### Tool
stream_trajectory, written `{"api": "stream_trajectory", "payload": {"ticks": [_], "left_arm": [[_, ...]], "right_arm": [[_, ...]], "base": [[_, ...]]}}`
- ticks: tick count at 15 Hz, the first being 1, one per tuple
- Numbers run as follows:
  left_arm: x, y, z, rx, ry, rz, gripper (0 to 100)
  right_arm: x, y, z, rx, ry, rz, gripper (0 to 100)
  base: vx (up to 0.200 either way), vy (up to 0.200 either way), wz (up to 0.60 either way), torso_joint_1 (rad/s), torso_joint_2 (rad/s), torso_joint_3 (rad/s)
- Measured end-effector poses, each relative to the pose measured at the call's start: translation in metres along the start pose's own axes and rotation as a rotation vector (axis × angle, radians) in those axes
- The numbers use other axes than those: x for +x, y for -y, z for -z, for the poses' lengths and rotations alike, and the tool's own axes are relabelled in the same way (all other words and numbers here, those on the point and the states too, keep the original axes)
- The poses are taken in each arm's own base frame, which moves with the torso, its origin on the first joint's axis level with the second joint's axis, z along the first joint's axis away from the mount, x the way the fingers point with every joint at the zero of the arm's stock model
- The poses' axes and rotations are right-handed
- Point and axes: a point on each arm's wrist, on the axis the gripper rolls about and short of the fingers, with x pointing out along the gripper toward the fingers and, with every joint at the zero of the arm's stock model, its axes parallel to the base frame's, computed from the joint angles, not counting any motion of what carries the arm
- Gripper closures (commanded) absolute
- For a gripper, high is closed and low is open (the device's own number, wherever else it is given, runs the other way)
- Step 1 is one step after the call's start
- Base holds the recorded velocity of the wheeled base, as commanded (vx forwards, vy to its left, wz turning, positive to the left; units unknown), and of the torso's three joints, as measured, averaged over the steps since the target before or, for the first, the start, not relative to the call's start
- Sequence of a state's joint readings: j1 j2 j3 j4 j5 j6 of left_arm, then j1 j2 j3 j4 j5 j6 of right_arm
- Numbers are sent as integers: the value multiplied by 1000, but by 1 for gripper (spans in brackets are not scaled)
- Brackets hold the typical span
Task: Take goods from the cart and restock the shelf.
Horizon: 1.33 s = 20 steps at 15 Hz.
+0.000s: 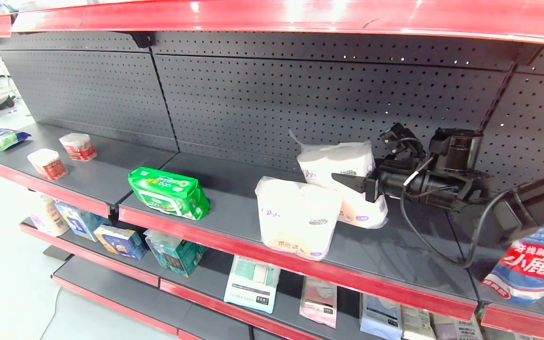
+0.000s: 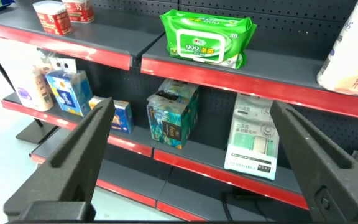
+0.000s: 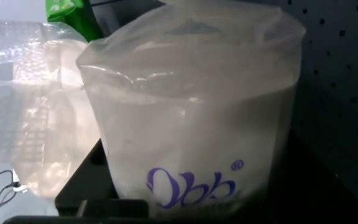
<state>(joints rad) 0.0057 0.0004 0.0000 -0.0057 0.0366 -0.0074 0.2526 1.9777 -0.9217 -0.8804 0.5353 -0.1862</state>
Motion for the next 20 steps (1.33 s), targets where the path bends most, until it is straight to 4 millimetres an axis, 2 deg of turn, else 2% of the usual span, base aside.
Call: {"api": "stream_trajectory", "payload": {"ticks": [4,10,16,20], "left_arm": [[0,0,0,0,0,0,0],[0,0,0,0,0,0,0],[0,0,0,0,0,-1,0],[0,0,0,0,0,0,0]], "right_arm": [[18,9,8,0,-1,-2,100],[46,17,9,-14,32,-17,100],[56,18,23,3,20,-89,100],[63,24,22,31,30,-55,100]], "base": [[0,0,0,0,0,0],[0,0,0,0,0,0],[0,0,0,0,0,0],[0,0,0,0,0,0]]}}
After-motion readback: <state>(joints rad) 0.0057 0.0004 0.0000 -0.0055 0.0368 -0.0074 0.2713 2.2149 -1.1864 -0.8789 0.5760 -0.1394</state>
